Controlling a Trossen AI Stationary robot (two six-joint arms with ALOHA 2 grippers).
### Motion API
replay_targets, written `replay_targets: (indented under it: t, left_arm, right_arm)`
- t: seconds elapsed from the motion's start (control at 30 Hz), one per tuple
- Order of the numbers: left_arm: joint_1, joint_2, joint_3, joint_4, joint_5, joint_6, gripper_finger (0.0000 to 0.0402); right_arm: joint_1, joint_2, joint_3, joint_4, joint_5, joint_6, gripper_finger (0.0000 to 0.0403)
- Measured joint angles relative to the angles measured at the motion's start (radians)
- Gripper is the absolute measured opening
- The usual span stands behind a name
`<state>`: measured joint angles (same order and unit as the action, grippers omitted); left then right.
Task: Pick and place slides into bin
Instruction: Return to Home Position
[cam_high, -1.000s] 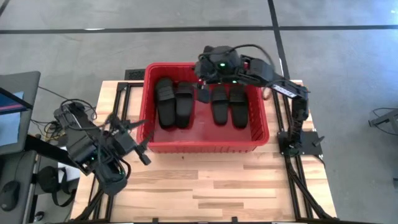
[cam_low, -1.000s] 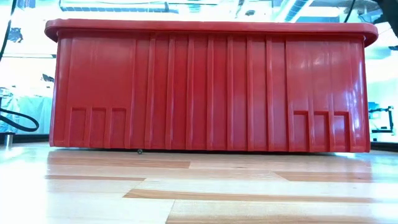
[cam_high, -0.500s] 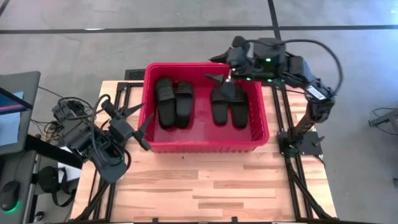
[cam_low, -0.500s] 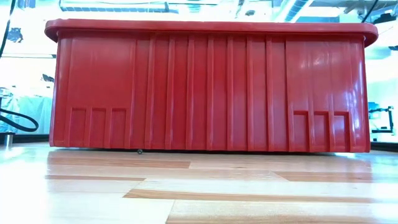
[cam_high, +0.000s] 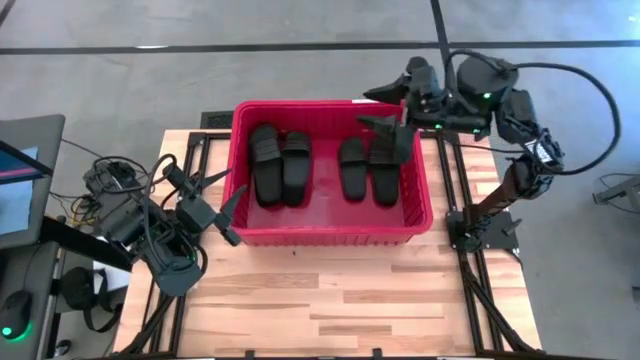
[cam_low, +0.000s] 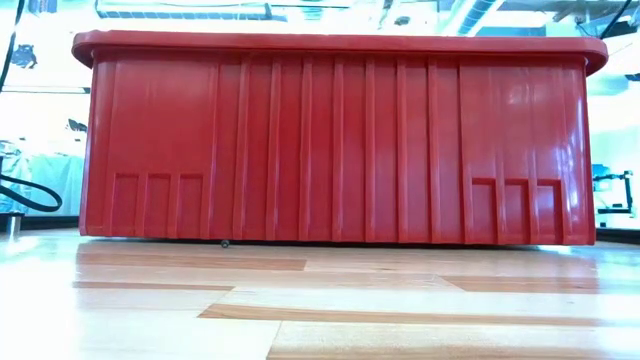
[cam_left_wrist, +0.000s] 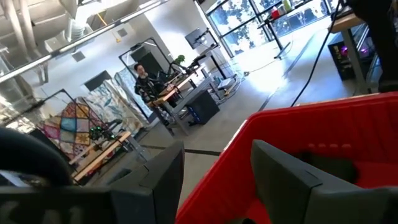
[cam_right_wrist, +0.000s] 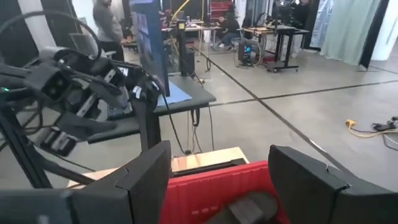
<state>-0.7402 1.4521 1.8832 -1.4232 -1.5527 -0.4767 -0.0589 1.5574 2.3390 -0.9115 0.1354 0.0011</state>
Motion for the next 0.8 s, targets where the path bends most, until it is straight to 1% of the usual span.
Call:
replay_targets:
  t: [0.1,0.27,0.47,0.57,0.67,0.7,0.73,0.8]
  left_arm:
    - [0.001,0.0,0.0,0.0,-0.008,0.023,0.0176]
    - [0.025,-0.001,0.035,-0.001,-0.013,0.048,0.0176]
    - [0.064,-0.002,0.158,0.003,-0.022,0.109,0.0176]
    - [0.077,-0.002,0.222,0.02,-0.009,0.174,0.0176]
    - [0.086,-0.002,0.277,0.08,0.082,0.305,0.0176]
    - [0.092,-0.002,0.293,0.117,0.134,0.369,0.0176]
    - [0.101,-0.002,0.308,0.166,0.211,0.449,0.0176]
    - [0.129,-0.002,0.331,0.309,0.41,0.646,0.0176]
  right_arm:
    - [0.02,-0.014,0.0,-0.023,-0.003,-0.003,0.0256]
    - [0.048,-0.027,0.0,-0.054,-0.007,-0.099,0.0256]
    - [0.052,-0.052,0.0,-0.055,-0.007,-0.215,0.0256]
    - [0.048,-0.077,0.0,-0.059,-0.017,-0.268,0.0256]
    - [0.016,-0.113,0.0,-0.074,-0.091,-0.308,0.0256]
    - [0.001,-0.127,0.0,-0.083,-0.123,-0.315,0.0256]
    - [-0.017,-0.138,0.0,-0.087,-0.154,-0.321,0.0256]
    - [-0.055,-0.162,0.001,-0.109,-0.199,-0.329,0.0256]
